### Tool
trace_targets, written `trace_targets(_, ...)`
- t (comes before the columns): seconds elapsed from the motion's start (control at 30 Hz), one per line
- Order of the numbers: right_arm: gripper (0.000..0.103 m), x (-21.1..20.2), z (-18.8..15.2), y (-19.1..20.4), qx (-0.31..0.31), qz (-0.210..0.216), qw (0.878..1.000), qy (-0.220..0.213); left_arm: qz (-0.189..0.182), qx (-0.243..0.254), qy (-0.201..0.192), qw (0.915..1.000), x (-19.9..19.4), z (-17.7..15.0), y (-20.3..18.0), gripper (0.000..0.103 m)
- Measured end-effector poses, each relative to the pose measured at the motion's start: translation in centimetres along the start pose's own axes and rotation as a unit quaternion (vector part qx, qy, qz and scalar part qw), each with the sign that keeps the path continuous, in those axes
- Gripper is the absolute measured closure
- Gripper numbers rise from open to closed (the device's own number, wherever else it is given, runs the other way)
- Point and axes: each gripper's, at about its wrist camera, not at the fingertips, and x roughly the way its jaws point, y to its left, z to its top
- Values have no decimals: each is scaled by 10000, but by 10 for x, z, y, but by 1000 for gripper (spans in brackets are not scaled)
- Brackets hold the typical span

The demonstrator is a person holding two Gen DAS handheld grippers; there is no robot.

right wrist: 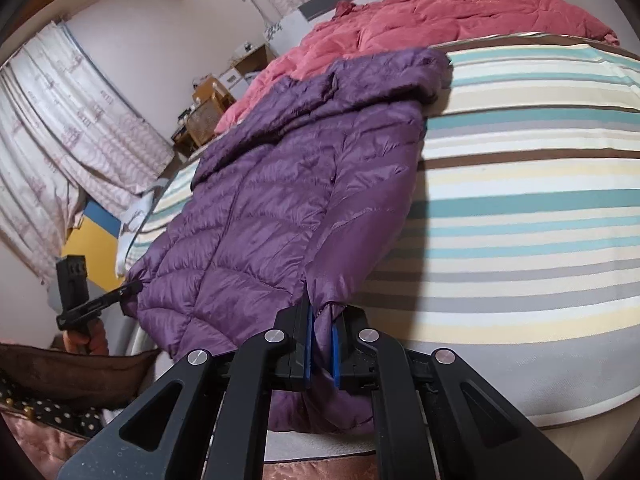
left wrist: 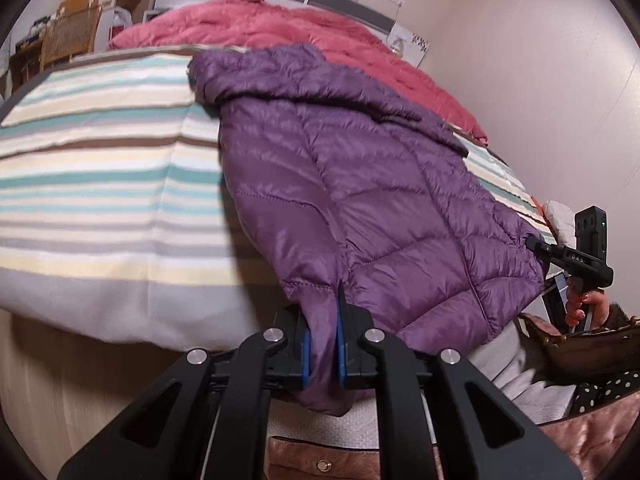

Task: Fold large clothes
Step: 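Lift the hem with both grippers and fold it toward the hood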

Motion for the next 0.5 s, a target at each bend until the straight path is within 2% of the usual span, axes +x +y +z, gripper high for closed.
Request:
trace_targets(0.1, 93, 5, -5, 1, -54, -48, 10000, 31, 7, -51, 83, 10000, 7, -2, 7, 93)
trace_targets(0.2, 93, 8, -8, -3, -23, -118, 9999, 110, 19, -144, 185, 9997, 17, -6, 12, 85)
trace_targets(0.27, 80, 11, -10, -8, 37, -177, 9996, 193, -29, -171, 225, 9996, 22, -9, 14, 73)
trace_targets(0.3, 62, 12, -11, -10, 66, -228, 9995, 225, -32, -167, 247, 9995, 24, -10, 14, 64)
trace_targets(0.33, 55, 12, -13, -12, 92, -271, 9993, 243, -40, -153, 271, 9995, 26, -11, 14, 61)
trace_targets(0.5, 53, 16, -18, -15, 117, -130, 9993, 320, -46, 5, 440, 9990, 39, -16, 12, 58)
